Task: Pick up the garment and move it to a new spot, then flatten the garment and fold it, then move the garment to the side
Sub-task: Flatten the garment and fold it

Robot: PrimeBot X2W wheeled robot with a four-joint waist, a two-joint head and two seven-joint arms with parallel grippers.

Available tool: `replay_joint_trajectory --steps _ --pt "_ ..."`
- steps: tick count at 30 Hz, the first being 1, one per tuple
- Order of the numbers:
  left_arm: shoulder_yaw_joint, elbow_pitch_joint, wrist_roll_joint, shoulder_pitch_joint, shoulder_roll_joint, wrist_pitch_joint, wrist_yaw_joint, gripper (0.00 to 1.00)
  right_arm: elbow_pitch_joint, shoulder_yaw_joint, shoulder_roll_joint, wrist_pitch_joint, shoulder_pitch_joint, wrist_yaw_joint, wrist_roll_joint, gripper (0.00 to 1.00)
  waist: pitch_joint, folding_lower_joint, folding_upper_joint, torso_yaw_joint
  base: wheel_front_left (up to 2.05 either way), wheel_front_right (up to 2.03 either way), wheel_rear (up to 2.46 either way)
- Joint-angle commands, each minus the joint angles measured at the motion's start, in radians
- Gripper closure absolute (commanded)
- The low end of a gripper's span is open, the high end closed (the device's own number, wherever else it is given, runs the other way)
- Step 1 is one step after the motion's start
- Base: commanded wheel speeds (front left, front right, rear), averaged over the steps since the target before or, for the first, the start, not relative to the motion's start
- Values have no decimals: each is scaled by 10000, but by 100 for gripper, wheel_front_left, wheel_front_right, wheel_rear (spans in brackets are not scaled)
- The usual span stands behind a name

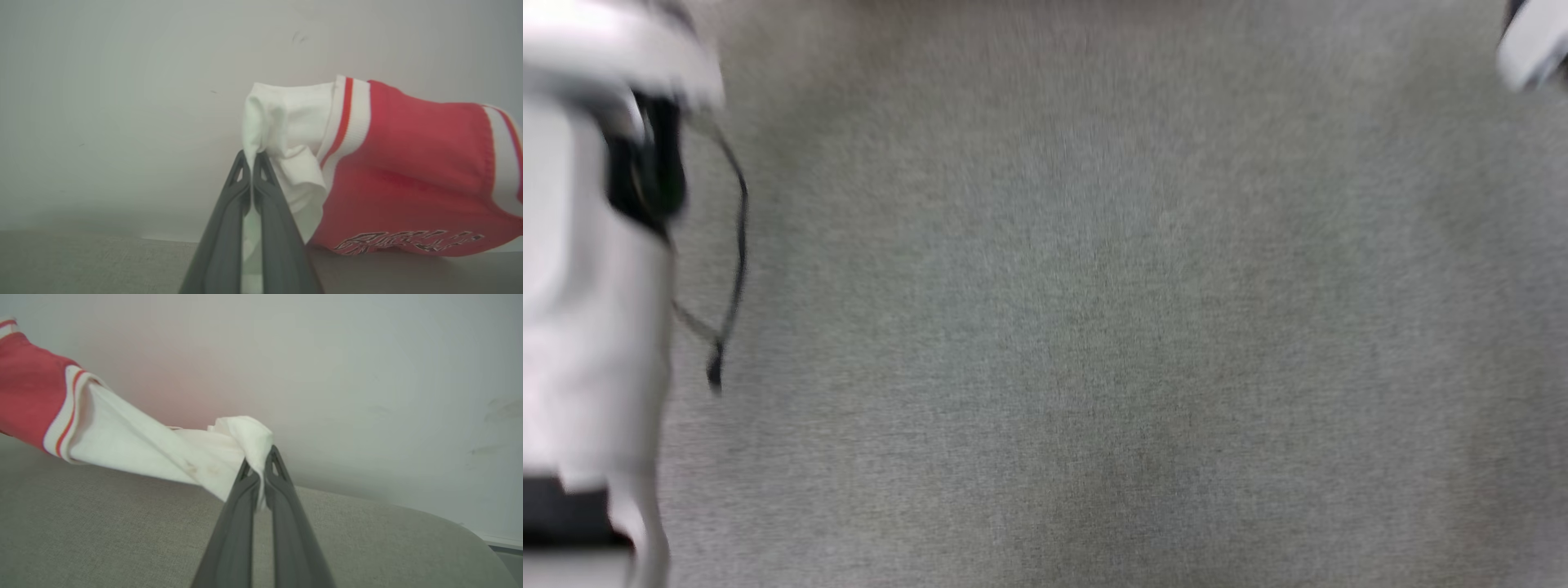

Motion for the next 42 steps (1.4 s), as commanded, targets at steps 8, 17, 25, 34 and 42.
replay_joint_trajectory --steps 8,17,25,34,42 --pt "922 -1797 116 4358 -117 -73 225 100 -1270 91 -705 274 3809 -20 570 100 -2042 -1 -1 80 0 0 0" --pt "1213 -3827 160 8814 -101 218 1107 100 -3228 -1659 -449 1285 8592 -33 192 100 -3366 -1 -1 -55 0 0 0" --pt "939 -5588 296 11980 -206 1110 1885 100 -5659 -3577 759 3058 12494 -24 -866 100 -4176 -1 -1 -69 0 0 0" --pt "457 -6351 451 13221 -431 1529 2225 100 -7422 -4715 2323 4213 14600 -17 -1557 3 -4440 -1 -1 24 0 0 0" --pt "124 -6837 659 12799 -602 1236 2118 100 -7831 -5922 3169 3023 13290 -13 -1599 0 -4086 -1 -1 340 0 0 0"
